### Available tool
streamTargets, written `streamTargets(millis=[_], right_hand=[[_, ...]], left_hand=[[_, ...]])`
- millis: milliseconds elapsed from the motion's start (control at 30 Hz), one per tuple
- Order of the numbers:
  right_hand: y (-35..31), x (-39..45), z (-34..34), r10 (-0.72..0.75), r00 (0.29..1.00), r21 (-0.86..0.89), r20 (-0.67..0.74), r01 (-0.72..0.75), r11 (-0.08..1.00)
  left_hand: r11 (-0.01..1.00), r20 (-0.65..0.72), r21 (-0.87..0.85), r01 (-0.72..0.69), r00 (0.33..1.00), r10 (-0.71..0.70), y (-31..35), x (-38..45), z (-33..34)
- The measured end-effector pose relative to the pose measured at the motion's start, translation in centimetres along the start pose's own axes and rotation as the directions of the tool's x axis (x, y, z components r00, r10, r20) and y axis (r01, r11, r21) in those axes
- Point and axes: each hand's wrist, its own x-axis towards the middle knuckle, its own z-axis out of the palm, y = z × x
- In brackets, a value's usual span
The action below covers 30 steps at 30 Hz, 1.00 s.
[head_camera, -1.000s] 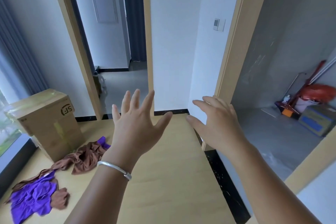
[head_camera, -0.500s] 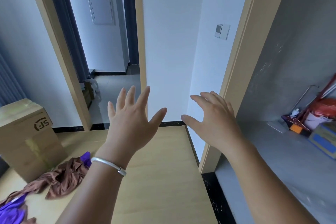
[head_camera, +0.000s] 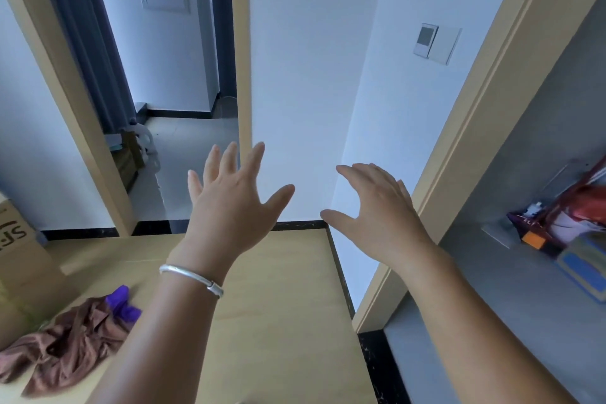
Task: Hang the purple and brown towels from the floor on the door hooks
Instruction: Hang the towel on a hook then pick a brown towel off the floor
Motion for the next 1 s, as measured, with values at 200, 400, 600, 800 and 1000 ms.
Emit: streamTargets(millis=[200,400,600,800,1000], right_hand=[[-1.7,12.8,2.1,-0.022,1.0,-0.032,-0.004,0.022,0.999],[-4.2,23.0,6.2,-0.101,0.995,0.005,-0.005,0.101,0.995],[-5.5,29.4,10.3,-0.196,0.98,0.071,0.031,0.193,0.979],[-6.6,35.9,14.9,-0.334,0.939,0.167,0.085,0.317,0.934],[-7.3,44.6,20.2,-0.537,0.833,0.293,0.13,0.485,0.824]], left_hand=[[0.999,0.016,-0.051,0.015,1.0,-0.015,-4.3,11.0,2.3],[0.993,0.001,-0.068,0.093,0.996,-0.094,-9.4,18.7,3.4],[0.983,-0.02,-0.022,0.183,0.983,-0.183,-13.6,22.9,4.8],[0.95,-0.037,0.045,0.308,0.951,-0.307,-17.0,26.6,7.3],[0.845,-0.065,0.137,0.517,0.856,-0.513,-21.1,29.9,9.1]])
